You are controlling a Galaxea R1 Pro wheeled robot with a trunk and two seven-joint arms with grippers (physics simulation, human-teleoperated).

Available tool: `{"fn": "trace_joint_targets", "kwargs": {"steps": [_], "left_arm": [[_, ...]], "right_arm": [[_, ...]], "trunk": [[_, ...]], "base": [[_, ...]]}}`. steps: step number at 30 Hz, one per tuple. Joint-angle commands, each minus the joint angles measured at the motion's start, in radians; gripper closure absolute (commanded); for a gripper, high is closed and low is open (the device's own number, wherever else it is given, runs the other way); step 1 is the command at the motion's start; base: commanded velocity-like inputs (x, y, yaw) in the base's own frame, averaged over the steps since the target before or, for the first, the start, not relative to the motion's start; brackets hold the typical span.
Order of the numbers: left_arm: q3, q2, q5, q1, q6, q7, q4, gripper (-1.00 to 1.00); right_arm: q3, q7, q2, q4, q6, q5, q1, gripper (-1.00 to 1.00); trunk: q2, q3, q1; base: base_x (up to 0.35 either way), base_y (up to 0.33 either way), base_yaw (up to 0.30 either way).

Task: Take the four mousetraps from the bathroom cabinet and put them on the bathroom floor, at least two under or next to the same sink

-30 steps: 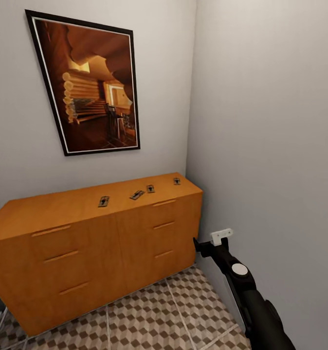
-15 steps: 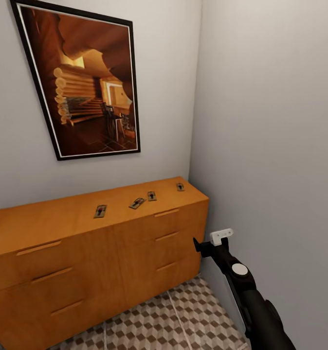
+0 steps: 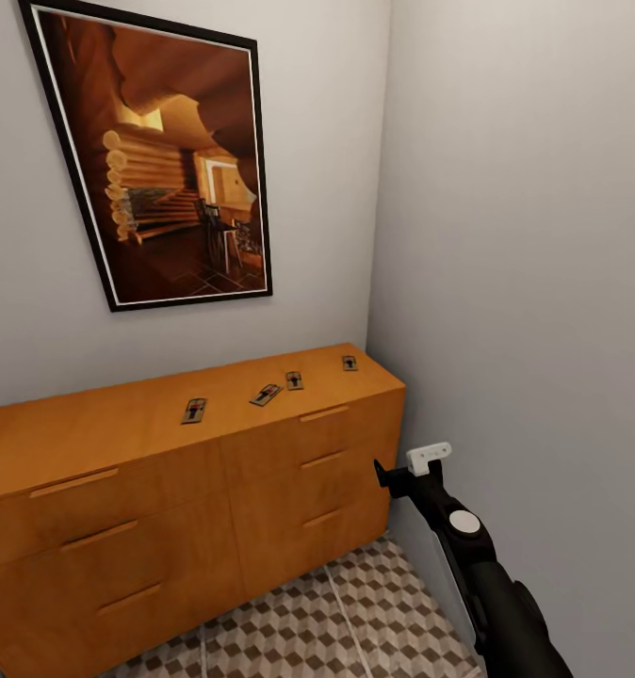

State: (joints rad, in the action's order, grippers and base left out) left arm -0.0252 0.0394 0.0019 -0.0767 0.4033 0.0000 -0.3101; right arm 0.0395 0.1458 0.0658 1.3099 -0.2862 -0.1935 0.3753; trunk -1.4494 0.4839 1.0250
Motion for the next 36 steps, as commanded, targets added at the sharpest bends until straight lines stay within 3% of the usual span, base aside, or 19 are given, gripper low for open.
{"fn": "trace_joint_targets", "kwargs": {"steps": [1,12,25,36], "left_arm": [[-0.003,0.0,0.0,-0.001,0.003,0.0,0.001,-1.0],[-0.004,0.0,0.0,0.0,0.004,0.0,0.005,-1.0],[-0.005,0.0,-0.006,0.0,0.005,-0.002,0.135,-1.0],[-0.005,0.001,-0.019,0.0,0.004,0.0,0.226,-1.0]], "right_arm": [[-0.001,0.006,0.0,0.002,-0.003,-0.011,0.001,-1.0],[-0.004,0.0,0.003,0.001,0.006,-0.012,0.001,-1.0],[-0.007,-0.106,0.006,0.012,0.006,-0.012,0.001,-1.0],[-0.006,-0.136,0.008,0.024,0.001,-0.008,0.038,-1.0]], "trunk": [[-0.001,0.001,0.0],[-0.001,0.001,0.0],[-0.001,0.001,0.0],[-0.001,0.001,0.0]], "base": [[0.002,0.001,0.0],[0.0,0.0,0.0],[0.0,0.0,0.0],[0.0,0.0,0.0]]}}
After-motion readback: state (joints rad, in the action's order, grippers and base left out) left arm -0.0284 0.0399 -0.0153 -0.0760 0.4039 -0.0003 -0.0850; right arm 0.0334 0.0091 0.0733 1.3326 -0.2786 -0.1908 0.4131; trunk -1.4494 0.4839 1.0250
